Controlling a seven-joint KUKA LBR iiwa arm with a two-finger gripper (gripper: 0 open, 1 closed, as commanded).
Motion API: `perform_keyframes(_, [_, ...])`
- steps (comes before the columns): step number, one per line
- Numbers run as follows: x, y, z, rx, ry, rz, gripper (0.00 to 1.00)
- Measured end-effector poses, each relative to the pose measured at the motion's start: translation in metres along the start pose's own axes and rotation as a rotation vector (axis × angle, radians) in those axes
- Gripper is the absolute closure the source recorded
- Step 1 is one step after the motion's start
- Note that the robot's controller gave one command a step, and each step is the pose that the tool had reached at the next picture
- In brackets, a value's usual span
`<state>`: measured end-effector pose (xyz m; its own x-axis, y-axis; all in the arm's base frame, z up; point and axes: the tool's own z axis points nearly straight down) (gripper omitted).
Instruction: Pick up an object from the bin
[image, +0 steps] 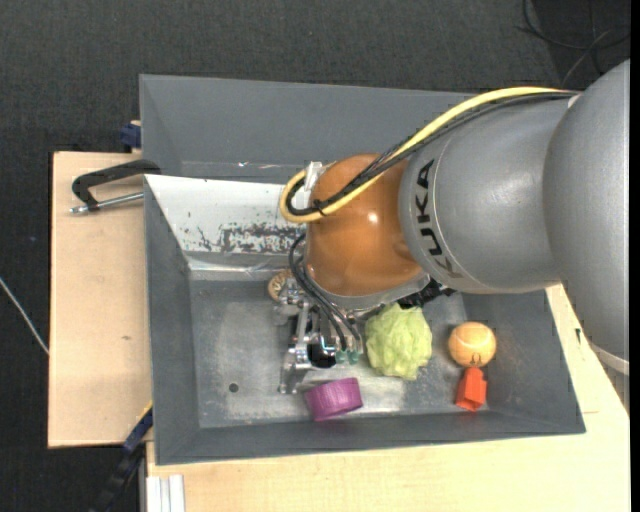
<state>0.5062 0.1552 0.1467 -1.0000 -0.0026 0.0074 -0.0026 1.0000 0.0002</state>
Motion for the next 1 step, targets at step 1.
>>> perform_keyframes(1, [-0.0022, -0.0009, -0.0044, -0.002, -0.008, 0.003, 1.00])
